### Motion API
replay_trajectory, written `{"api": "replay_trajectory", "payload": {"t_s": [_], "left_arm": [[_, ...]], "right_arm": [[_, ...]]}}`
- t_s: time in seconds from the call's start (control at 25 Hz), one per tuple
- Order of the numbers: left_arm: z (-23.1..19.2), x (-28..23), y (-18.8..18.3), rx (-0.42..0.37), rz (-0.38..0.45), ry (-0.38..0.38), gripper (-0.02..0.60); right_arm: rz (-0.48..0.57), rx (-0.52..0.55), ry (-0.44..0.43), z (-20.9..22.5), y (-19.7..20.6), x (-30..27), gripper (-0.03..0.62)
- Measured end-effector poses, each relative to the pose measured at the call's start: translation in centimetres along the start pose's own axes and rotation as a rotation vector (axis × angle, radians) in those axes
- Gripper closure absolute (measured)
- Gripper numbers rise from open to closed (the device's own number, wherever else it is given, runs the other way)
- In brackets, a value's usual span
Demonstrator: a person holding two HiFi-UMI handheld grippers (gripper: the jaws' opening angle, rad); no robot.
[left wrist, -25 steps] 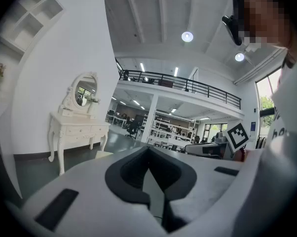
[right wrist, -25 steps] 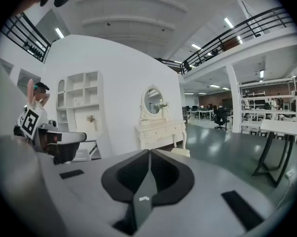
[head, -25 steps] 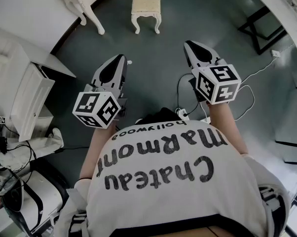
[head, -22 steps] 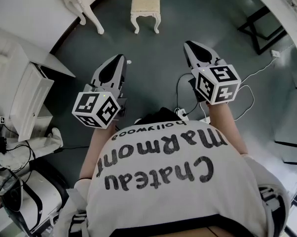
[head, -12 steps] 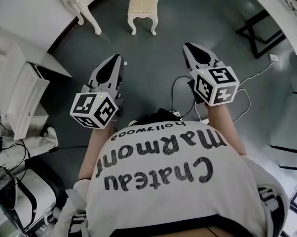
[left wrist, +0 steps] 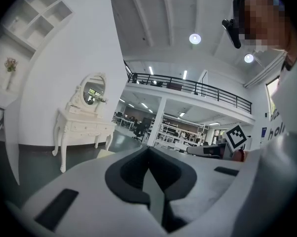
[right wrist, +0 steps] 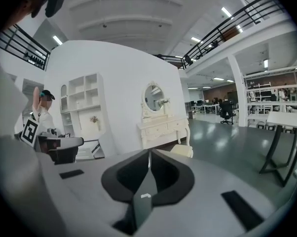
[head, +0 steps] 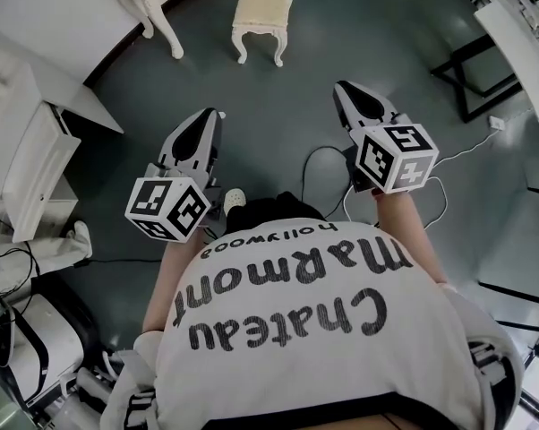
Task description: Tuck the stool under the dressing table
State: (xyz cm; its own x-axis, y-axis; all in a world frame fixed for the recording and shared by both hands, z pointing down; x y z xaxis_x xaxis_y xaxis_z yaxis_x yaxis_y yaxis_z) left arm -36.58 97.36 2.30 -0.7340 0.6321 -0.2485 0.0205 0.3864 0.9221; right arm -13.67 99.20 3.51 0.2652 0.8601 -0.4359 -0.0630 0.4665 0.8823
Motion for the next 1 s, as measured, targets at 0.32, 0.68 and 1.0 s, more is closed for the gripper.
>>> {"api": "replay_trajectory", "payload": {"t_s": [0.32, 0.68, 1.0], "left_arm": [[-4.4, -5.9, -2.0, -0.024, -0.011, 0.063, 0.558], [-12.9, -15.9, -9.6, -0.083, -0.030, 0.157, 0.558], [-20.1, -22.1, -15.0, -0.119, -0.023, 0.201, 0.558]], "right_arm": [[-0.026, 0.000, 0.067, 2.3, -1.4, -5.4, 0.559], [0.022, -0.084, 0.171, 6.7, -9.1, -14.2, 0.560], [0.052, -0.094, 0.183, 7.2, -14.4, -23.3, 0.559]]}}
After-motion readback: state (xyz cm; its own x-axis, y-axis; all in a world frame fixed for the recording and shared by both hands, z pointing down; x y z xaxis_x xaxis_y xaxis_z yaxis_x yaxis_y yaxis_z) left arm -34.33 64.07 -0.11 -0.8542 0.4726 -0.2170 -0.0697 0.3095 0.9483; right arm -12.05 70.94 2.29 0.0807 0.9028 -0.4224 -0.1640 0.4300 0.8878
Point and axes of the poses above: the fingertips, and each gripper's own axes: x backward along the fingers, z to its right, y out of its underside, the point moved 2 cm from there along x, backward along the fingers, and after that the axes turned 7 degrees about -z, right-handed, at the moved point
